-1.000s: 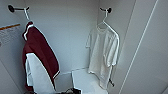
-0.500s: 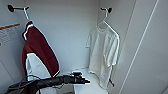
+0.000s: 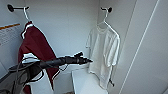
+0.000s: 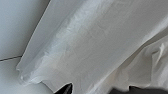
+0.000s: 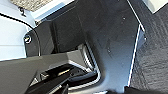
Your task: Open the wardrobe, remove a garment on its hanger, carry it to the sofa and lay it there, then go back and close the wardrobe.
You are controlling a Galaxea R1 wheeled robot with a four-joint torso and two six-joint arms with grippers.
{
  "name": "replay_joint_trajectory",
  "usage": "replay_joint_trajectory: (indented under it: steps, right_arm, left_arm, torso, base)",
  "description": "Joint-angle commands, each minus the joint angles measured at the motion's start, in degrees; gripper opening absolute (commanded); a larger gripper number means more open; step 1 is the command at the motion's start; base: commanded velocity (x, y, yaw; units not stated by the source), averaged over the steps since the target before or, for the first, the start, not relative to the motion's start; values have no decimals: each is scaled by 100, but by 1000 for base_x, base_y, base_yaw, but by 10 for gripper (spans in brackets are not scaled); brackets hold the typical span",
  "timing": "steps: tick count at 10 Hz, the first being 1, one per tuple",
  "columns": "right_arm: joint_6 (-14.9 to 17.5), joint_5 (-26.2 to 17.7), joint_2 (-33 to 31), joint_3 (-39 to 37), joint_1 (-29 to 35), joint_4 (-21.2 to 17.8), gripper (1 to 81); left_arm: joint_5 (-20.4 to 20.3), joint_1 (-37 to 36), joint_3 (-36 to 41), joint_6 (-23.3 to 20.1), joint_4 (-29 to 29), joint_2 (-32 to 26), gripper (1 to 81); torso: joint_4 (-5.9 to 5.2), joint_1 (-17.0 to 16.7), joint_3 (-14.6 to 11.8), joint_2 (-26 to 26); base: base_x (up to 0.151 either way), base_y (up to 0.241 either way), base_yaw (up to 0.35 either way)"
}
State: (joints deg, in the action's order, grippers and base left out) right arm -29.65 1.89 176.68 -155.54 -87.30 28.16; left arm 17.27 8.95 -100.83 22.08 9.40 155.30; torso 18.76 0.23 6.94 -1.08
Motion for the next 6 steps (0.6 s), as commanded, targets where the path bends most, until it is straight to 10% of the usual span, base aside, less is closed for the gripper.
replay_joint_trajectory:
  steps: [1,6]
  right_arm:
    - [-6,-268,37,51,199,14,811]
    - [-32,-242,45,51,199,23,811]
  left_arm:
    - [30,-1769,-535,1044,132,433,811]
    - [127,-2761,-1774,2081,167,1171,811]
  torso:
    - [0,0,0,0]
    - [0,2,2,2]
  base:
    - [0,0,0]
    - [0,0,0]
